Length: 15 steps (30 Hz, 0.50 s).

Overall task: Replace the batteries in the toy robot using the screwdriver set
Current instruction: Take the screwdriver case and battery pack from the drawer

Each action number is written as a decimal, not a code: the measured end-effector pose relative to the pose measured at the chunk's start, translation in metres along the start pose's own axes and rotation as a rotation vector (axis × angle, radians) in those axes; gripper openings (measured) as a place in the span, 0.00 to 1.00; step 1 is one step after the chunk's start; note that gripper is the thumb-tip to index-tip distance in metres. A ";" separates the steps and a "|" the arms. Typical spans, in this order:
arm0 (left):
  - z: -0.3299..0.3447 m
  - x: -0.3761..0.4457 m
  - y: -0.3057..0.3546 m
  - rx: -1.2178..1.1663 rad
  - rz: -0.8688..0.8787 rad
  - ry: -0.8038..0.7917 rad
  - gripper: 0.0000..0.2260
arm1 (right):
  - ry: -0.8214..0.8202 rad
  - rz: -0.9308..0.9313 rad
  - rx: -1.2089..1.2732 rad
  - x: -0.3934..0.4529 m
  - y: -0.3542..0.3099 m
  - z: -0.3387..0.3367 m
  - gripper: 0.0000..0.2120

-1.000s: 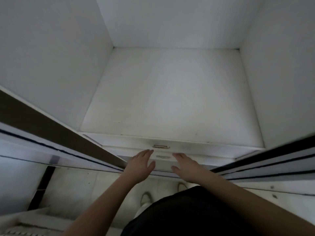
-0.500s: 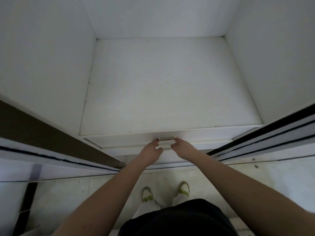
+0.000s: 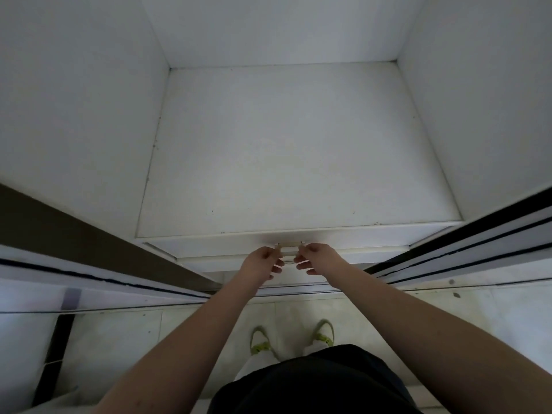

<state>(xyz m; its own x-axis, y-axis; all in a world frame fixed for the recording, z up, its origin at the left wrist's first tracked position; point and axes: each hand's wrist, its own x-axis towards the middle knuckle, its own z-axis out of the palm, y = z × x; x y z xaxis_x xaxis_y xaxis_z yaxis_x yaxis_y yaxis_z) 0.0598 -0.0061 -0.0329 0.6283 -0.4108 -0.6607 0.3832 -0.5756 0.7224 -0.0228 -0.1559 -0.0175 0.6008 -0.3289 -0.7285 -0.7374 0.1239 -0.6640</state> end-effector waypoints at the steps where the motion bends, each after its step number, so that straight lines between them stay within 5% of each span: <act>1: 0.002 -0.001 0.002 -0.054 -0.023 0.008 0.11 | -0.001 0.002 0.018 0.000 0.001 0.001 0.11; 15: 0.002 -0.013 0.001 -0.135 -0.092 -0.022 0.09 | 0.005 -0.014 0.026 -0.012 0.008 0.008 0.09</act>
<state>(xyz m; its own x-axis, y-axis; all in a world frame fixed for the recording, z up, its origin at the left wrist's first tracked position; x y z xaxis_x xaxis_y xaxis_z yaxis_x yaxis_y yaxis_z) 0.0508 -0.0022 -0.0242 0.5718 -0.3772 -0.7286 0.5269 -0.5118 0.6785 -0.0340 -0.1437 -0.0151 0.6095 -0.3357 -0.7182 -0.7206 0.1431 -0.6784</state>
